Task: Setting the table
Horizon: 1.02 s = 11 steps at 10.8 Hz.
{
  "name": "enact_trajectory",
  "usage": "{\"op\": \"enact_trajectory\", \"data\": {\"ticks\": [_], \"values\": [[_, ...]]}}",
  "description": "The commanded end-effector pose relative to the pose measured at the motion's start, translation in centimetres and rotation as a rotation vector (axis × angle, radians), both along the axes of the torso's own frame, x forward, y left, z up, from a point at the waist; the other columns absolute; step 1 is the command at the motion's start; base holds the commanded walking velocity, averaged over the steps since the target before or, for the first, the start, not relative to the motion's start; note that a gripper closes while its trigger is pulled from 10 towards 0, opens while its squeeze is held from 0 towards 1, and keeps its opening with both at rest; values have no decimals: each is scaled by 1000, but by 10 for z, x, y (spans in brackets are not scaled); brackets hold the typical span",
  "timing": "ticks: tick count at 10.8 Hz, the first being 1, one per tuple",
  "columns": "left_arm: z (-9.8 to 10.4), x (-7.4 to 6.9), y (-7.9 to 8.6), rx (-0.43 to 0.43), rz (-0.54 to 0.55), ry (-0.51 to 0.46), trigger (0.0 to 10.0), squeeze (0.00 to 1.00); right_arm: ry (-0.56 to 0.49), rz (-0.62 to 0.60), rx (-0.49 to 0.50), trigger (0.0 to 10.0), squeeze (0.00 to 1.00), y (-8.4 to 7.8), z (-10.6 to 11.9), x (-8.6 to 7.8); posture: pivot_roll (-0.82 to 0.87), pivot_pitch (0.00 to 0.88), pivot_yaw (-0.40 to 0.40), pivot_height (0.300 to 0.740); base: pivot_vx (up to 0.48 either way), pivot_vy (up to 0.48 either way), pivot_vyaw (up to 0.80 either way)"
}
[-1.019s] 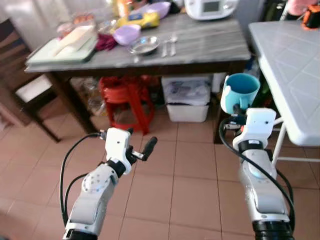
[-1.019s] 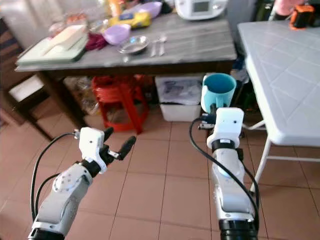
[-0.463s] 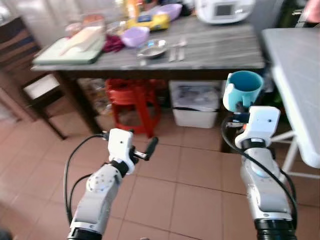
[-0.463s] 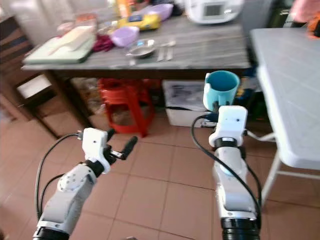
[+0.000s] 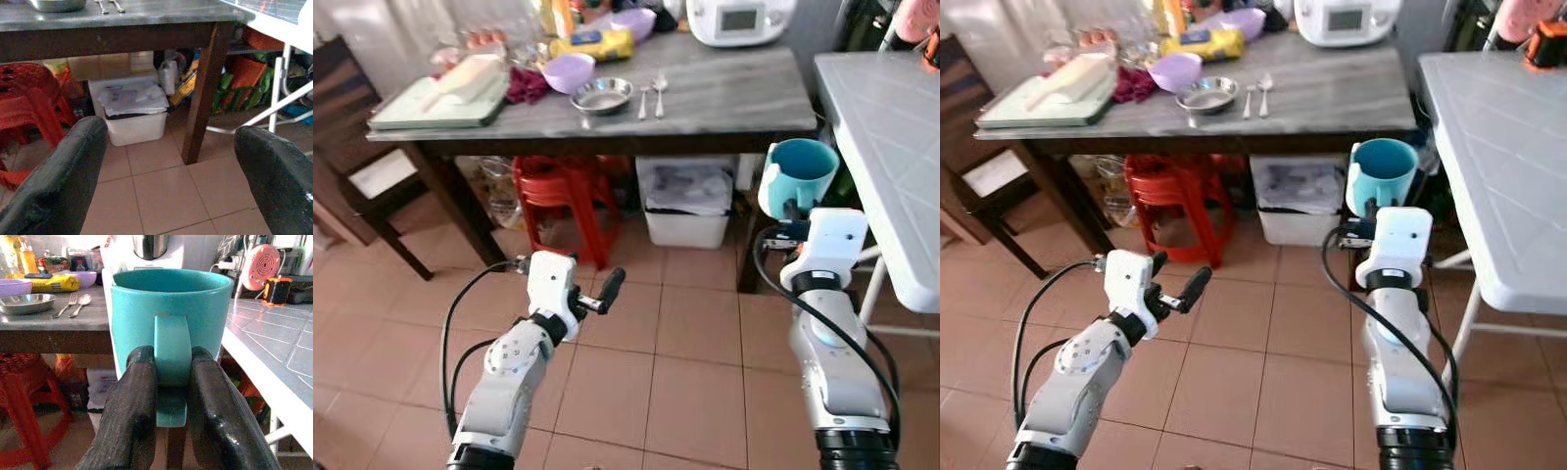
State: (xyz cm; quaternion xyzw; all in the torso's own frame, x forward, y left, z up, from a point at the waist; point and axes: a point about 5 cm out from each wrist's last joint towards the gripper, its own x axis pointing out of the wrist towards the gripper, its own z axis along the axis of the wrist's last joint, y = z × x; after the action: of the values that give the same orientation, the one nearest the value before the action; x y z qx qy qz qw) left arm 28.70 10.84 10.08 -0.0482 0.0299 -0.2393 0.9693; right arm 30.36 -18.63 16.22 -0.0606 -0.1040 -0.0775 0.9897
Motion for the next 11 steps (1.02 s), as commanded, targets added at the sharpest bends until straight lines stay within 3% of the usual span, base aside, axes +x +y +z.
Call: {"op": "enact_trajectory", "data": {"ticks": [1,4,6,10,11], "values": [[-2,1,7,27,18,2,10000,0,-19,29,9,10000,0,7,4,1,-37,84,132,740,0,285,-525],[-2,1,6,38,16,-19,10000,0,-22,29,-15,10000,0,8,5,0,-38,84,133,740,0,192,0],[1,3,8,31,39,-33,10000,0,-23,32,-8,10000,0,7,4,-3,-40,85,130,740,266,294,0],[6,6,14,26,138,-69,10000,0,-17,102,24,10000,0,20,5,-19,-44,81,112,740,202,285,0],[5,5,18,25,175,-67,10000,0,13,111,47,10000,0,24,-3,-31,-45,79,109,740,0,0,0]]}}
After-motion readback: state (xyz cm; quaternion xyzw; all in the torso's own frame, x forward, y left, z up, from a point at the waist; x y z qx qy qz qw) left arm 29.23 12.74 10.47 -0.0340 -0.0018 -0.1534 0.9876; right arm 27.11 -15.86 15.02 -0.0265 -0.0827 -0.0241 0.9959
